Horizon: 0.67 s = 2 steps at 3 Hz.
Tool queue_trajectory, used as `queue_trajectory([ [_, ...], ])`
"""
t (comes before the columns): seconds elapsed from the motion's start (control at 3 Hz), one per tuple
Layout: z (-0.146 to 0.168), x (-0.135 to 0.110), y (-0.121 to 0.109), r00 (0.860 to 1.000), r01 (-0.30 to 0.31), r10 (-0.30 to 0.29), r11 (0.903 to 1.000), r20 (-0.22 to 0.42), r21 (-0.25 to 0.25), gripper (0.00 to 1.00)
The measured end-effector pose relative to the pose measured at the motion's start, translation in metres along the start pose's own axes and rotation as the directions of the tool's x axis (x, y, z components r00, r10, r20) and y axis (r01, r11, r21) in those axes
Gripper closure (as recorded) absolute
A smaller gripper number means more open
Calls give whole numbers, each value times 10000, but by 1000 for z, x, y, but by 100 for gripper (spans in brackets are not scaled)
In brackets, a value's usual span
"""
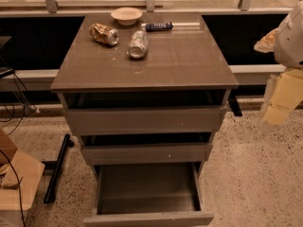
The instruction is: Close bottom drawer
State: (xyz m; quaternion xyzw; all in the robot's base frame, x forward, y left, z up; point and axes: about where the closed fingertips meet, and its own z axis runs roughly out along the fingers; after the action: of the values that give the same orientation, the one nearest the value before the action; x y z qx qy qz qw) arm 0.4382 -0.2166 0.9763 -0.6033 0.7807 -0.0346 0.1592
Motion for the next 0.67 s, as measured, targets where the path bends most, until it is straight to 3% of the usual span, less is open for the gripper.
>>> queue_trajectory([
  [0.33, 0, 0, 0, 10000, -3, 3, 10000, 4, 2, 0],
  [0.67, 1, -1, 0, 9999, -82, 82, 10000, 113, 41, 19],
])
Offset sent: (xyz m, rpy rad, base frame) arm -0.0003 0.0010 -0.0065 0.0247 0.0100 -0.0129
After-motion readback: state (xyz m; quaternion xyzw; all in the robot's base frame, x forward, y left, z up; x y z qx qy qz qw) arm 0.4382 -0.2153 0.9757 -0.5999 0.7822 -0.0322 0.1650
